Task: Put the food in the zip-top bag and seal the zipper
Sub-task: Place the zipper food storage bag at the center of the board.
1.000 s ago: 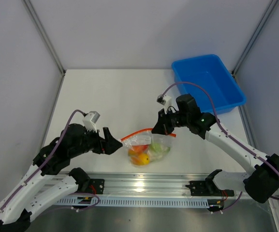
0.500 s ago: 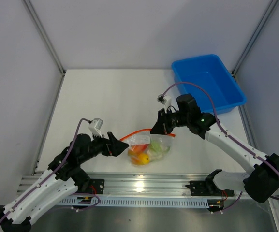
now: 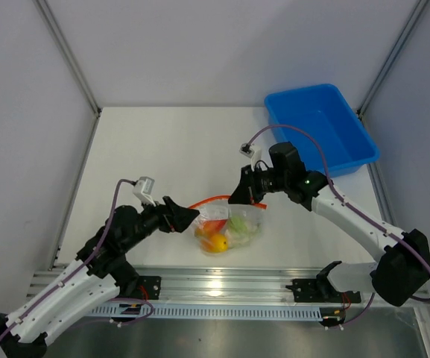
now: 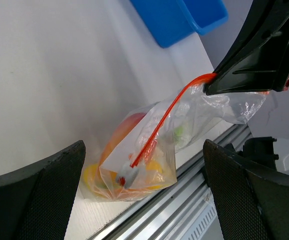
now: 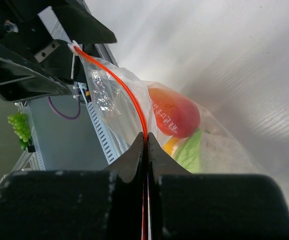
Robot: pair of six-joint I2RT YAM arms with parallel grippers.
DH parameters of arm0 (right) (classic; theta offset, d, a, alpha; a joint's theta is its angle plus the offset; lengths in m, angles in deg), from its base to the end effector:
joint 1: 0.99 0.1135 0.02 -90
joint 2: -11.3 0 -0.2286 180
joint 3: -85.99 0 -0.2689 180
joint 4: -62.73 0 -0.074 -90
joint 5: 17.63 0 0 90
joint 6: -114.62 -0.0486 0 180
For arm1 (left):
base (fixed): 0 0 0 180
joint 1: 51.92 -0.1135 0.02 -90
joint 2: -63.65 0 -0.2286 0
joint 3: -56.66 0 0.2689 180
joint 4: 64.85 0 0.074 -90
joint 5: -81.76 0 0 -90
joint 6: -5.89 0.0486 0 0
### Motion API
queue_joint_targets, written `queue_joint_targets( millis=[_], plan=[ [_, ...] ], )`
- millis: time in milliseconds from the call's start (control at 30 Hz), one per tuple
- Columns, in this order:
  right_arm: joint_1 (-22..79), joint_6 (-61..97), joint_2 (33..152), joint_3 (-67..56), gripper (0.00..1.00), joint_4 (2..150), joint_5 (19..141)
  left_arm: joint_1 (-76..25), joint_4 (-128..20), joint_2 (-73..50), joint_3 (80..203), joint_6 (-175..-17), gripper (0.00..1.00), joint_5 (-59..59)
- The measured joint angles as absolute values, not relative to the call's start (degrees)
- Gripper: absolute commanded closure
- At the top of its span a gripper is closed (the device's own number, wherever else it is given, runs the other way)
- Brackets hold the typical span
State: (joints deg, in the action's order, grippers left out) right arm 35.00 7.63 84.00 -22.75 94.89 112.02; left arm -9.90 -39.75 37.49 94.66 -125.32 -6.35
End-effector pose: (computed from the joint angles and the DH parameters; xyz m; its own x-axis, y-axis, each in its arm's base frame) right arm 0.2355 0.2094 0.2633 -0.6861 -0.2202 -0.6934 -0.7131 0.3921 0.5811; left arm 0.1455 -0.1333 0.2413 -0.5847 -0.3595 -0.7273 0.4090 0.6436 -0.6469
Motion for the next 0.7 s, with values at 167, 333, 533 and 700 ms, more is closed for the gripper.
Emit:
queue_joint_targets(
  millis=[167, 333, 533, 700],
  plan=[
    [34.98, 7.67, 88.48, -20.02, 1.00, 94.39, 111.85, -9.84, -32.06, 44.18, 97.19, -126.35, 0.01, -13.98],
    [34.89, 7.65, 94.34, -15.89, 1.00, 92.42, 111.87, -9.81, -28.54, 49.97, 97.96, -126.63, 0.01, -16.01],
    [34.47, 6.99, 104.37, -10.69, 1.00, 85.93, 110.91, -9.81, -24.21, 50.81, 99.88, -126.35, 0.01, -13.39],
    [33.03, 4.72, 114.71, -3.98, 1.00, 81.87, 109.95, -9.81, -20.69, 51.42, 103.00, -125.62, 0.01, -12.45]
  ],
)
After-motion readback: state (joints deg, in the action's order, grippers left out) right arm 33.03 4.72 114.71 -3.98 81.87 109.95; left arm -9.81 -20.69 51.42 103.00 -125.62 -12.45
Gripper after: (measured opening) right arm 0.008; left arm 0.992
